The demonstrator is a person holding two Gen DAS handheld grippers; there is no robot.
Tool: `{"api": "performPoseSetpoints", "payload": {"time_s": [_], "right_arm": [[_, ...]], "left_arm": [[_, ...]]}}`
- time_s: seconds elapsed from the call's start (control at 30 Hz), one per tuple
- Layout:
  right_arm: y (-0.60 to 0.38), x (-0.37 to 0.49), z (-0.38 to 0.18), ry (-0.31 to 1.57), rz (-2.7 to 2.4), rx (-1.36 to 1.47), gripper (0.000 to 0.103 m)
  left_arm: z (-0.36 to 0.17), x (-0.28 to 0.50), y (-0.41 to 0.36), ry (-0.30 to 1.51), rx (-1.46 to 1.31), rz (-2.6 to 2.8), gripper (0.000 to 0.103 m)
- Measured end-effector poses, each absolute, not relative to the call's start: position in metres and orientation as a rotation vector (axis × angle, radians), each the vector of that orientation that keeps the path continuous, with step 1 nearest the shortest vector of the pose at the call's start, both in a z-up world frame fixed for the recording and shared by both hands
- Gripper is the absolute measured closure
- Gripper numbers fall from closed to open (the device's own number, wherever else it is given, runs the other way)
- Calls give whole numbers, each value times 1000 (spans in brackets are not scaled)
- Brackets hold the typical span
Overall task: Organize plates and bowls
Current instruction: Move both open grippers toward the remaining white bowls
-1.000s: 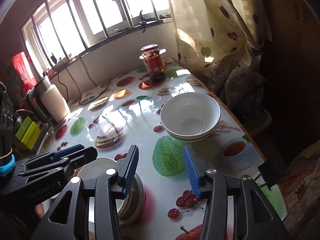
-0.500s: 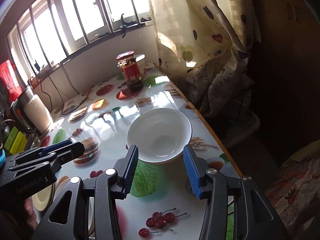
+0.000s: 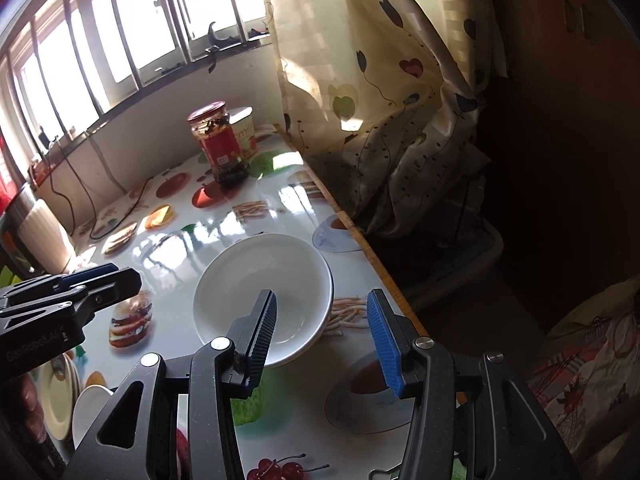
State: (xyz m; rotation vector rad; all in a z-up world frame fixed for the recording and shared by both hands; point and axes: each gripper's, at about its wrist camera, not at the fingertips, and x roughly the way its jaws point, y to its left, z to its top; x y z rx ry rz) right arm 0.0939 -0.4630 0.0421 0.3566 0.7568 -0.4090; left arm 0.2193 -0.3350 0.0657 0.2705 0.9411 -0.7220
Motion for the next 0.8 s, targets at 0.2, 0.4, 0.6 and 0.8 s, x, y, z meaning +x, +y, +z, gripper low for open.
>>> {"api": "performPoseSetpoints", "payload": {"time_s": [0.2,0.4,0.6,0.8], "right_arm": [[-476,105,29,788,-421,364,56],[-482,114,20,805,-416,373,56],[-482,118,16,813,-406,366,56],[-483,119,15,812,-400,363,59]], "left_arm": [[48,229,-356,1020,317,-720,68],[36,230,-369,1050,336,-723,68],[29,235,-374,1078,322,-718,68],[24,237,-378,1090,318,-714,68]]}}
